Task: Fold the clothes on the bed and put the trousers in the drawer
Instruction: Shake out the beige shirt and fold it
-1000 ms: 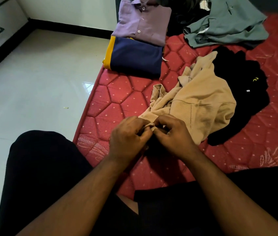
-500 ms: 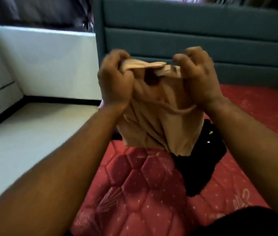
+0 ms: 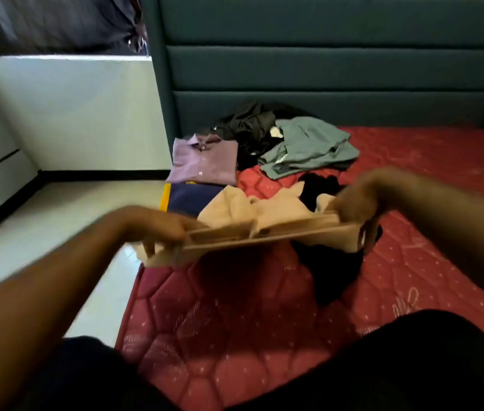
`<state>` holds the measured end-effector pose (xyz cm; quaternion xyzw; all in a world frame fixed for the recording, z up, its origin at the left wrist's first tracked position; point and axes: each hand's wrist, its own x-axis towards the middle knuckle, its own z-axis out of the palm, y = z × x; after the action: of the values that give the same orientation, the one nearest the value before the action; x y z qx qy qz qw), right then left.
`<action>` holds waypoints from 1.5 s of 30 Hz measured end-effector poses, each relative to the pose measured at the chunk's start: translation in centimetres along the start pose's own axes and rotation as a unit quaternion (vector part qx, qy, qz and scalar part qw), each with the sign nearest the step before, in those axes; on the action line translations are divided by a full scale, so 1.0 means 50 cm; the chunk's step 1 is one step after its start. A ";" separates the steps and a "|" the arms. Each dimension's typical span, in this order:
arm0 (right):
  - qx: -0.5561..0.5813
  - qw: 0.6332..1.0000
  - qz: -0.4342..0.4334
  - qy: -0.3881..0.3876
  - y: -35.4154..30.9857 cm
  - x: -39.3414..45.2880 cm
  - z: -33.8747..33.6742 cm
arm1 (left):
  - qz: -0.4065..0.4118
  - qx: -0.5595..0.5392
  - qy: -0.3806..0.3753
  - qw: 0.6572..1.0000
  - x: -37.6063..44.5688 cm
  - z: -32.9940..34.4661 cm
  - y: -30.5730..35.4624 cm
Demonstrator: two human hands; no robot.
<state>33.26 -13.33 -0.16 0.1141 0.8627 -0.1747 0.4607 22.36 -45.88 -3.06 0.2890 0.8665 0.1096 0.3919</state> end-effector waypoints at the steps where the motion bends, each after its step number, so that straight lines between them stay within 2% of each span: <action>1: -0.026 0.999 -0.010 -0.031 0.013 0.056 0.064 | -0.010 0.048 -0.045 0.998 0.031 0.074 -0.028; 3: -0.086 0.994 -0.007 -0.071 0.040 0.166 0.186 | -0.023 0.155 -0.117 0.981 0.101 0.220 -0.097; 4: -0.110 0.992 -0.009 -0.061 0.050 0.210 0.242 | -0.025 0.184 -0.117 0.976 0.128 0.285 -0.129; 8: -0.133 0.977 -0.070 0.151 0.088 0.279 0.351 | -0.007 0.179 0.017 0.984 0.150 0.431 -0.190; 10: -0.166 0.961 -0.079 0.209 0.086 0.269 0.353 | 0.025 0.178 0.036 0.983 0.140 0.432 -0.190; 13: -0.158 0.977 -0.072 0.125 0.066 0.240 0.341 | 0.050 0.175 0.017 0.983 0.126 0.391 -0.203; 14: -0.138 0.983 -0.077 0.091 0.059 0.224 0.331 | 0.061 0.180 0.032 0.981 0.122 0.381 -0.210; 15: -0.100 0.990 -0.081 0.056 0.053 0.212 0.320 | 0.075 0.190 0.076 0.976 0.115 0.378 -0.214; 16: -0.043 0.995 -0.091 0.024 0.050 0.203 0.308 | 0.101 0.185 0.157 0.965 0.113 0.380 -0.220; 18: 0.087 0.989 -0.117 -0.028 0.050 0.199 0.284 | 0.159 0.111 0.324 0.926 0.106 0.380 -0.221; 19: 0.143 0.981 -0.126 -0.037 0.054 0.201 0.275 | 0.177 0.059 0.359 0.915 0.105 0.382 -0.221; 20: 0.196 0.972 -0.129 -0.030 0.061 0.209 0.271 | 0.192 0.022 0.352 0.916 0.105 0.385 -0.223; 22: 0.277 0.951 -0.137 -0.001 0.078 0.222 0.273 | 0.221 0.031 0.246 0.943 0.111 0.398 -0.221; 23: 0.304 0.941 -0.149 0.001 0.088 0.231 0.282 | 0.219 0.094 0.178 0.955 0.117 0.408 -0.221; 25: 0.314 0.936 -0.162 0.002 0.103 0.242 0.310 | 0.201 0.246 0.111 0.942 0.131 0.423 -0.220; 26: 0.272 0.948 -0.163 0.019 0.104 0.248 0.327 | 0.200 0.289 0.110 0.930 0.135 0.427 -0.223; 28: 0.083 0.978 -0.164 0.097 0.097 0.270 0.351 | 0.230 0.318 0.152 0.907 0.142 0.435 -0.229; 29: -0.019 0.974 -0.173 0.143 0.091 0.281 0.357 | 0.261 0.307 0.185 0.896 0.145 0.437 -0.230; 31: -0.146 0.955 -0.176 0.189 0.086 0.296 0.353 | 0.306 0.246 0.236 0.889 0.148 0.435 -0.235; 32: -0.154 0.952 -0.179 0.194 0.091 0.300 0.345 | 0.304 0.168 0.244 0.905 0.147 0.428 -0.234; 33: -0.102 0.956 -0.195 0.193 0.098 0.303 0.332 | 0.280 0.066 0.254 0.923 0.146 0.414 -0.226; 34: -0.002 0.954 -0.220 0.204 0.102 0.303 0.318 | 0.233 -0.036 0.281 0.930 0.152 0.398 -0.221; 35: 0.103 0.931 -0.235 0.258 0.105 0.305 0.301 | 0.183 -0.127 0.335 0.915 0.161 0.379 -0.210; 37: 0.260 0.841 -0.214 0.424 0.104 0.312 0.267 | 0.070 -0.271 0.427 0.860 0.189 0.344 -0.196; 38: 0.315 0.802 -0.194 0.468 0.100 0.316 0.254 | 0.019 -0.323 0.429 0.843 0.206 0.331 -0.190; 39: 0.352 0.786 -0.179 0.476 0.094 0.319 0.250 | -0.025 -0.364 0.395 0.843 0.217 0.326 -0.187; 40: 0.363 0.788 -0.167 0.468 0.090 0.322 0.253 | -0.050 -0.381 0.357 0.852 0.226 0.326 -0.190; 42: 0.331 0.818 -0.126 0.454 0.098 0.334 0.276 | -0.058 -0.394 0.326 0.857 0.240 0.337 -0.214; 43: 0.320 0.823 -0.105 0.458 0.108 0.341 0.288 | -0.056 -0.419 0.327 0.846 0.243 0.340 -0.227; 45: 0.332 0.807 -0.084 0.480 0.120 0.355 0.303 | -0.045 -0.491 0.326 0.806 0.235 0.346 -0.247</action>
<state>37.07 -13.37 -23.95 0.2562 0.8694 -0.4116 -0.0950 23.91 -49.62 -27.01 -0.0343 0.7859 0.5906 0.1801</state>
